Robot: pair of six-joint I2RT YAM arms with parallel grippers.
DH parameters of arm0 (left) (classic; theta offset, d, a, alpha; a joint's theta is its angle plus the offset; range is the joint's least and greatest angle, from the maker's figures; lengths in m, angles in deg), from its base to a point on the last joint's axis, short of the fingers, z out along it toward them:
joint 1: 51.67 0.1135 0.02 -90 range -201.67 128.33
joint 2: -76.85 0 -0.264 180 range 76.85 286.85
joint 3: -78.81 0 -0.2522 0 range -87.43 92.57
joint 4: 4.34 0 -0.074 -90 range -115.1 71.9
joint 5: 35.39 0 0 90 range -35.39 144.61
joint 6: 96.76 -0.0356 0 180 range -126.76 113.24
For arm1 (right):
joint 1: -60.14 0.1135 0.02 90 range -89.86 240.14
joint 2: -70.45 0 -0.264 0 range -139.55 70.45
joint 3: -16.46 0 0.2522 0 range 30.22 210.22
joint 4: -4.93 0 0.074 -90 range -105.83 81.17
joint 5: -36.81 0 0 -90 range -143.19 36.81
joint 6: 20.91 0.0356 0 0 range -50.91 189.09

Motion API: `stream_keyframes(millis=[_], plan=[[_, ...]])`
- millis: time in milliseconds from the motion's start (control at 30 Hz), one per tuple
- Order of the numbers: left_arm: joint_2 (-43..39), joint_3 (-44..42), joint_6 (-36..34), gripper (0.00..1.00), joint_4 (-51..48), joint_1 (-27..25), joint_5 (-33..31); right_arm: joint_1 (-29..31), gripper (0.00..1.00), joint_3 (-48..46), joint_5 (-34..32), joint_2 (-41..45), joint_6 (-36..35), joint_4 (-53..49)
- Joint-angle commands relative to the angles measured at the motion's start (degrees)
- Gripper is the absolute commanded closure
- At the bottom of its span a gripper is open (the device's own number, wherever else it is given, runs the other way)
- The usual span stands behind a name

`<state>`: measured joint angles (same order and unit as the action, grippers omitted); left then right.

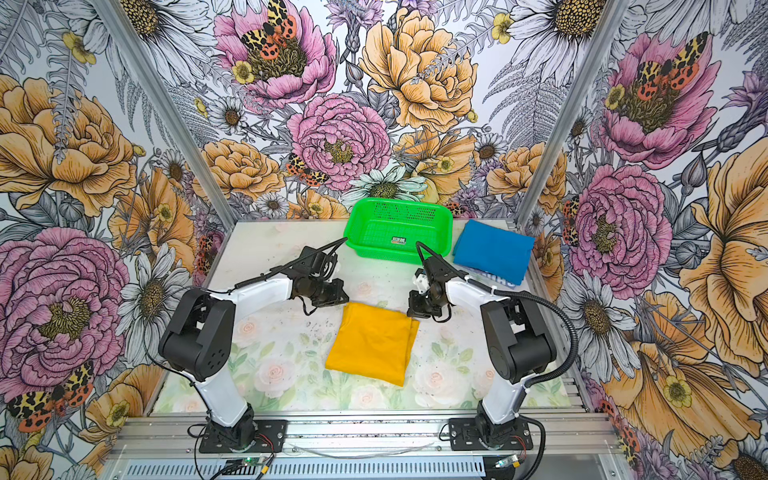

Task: Fold and stack the t-shirts
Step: 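Lower both grippers to the far edge of the yellow bundle, then grasp the far edge of the yellow bundle with both grippers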

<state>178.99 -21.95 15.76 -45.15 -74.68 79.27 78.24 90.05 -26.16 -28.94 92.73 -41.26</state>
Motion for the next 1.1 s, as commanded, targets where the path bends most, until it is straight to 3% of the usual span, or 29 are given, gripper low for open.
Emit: stream_keyframes(millis=[0, 233, 667, 733, 867, 967, 1033, 1067], plan=[[0.7, 1.5, 0.2, 0.94, 1.4, 0.5, 0.9, 0.1, 1.0, -2.2, -0.5, 4.7, 1.2, 0.9], [1.2, 1.4, 0.3, 0.96, 2.0, 0.5, 0.9, -0.9, 1.0, -6.5, -0.9, 10.9, 2.7, 0.6], [5.0, 3.4, 0.8, 0.96, 2.7, 0.9, 0.4, -2.6, 1.0, -7.0, -3.2, 9.4, 3.4, 0.1], [5.2, 3.5, 1.0, 0.94, 3.0, 1.0, 0.6, -2.5, 0.84, -6.2, -3.3, 9.2, 2.6, 0.2], [2.7, 2.7, 1.1, 0.38, 3.5, 0.9, 1.3, -2.3, 0.53, -5.6, -3.6, 13.6, 1.5, 0.1], [-3.9, 0.5, 1.2, 0.12, 4.3, 0.9, 2.6, -1.4, 0.38, -5.6, -2.0, 17.8, 1.1, 0.2], [-6.8, -1.4, 1.9, 0.01, 5.7, 0.6, 5.8, -0.4, 0.34, -5.7, -0.7, 19.4, 1.6, 0.2], [-7.7, -2.2, 2.3, 0.01, 6.2, 0.1, 7.7, 0.2, 0.33, -5.8, -0.3, 19.7, 1.9, 0.3]])
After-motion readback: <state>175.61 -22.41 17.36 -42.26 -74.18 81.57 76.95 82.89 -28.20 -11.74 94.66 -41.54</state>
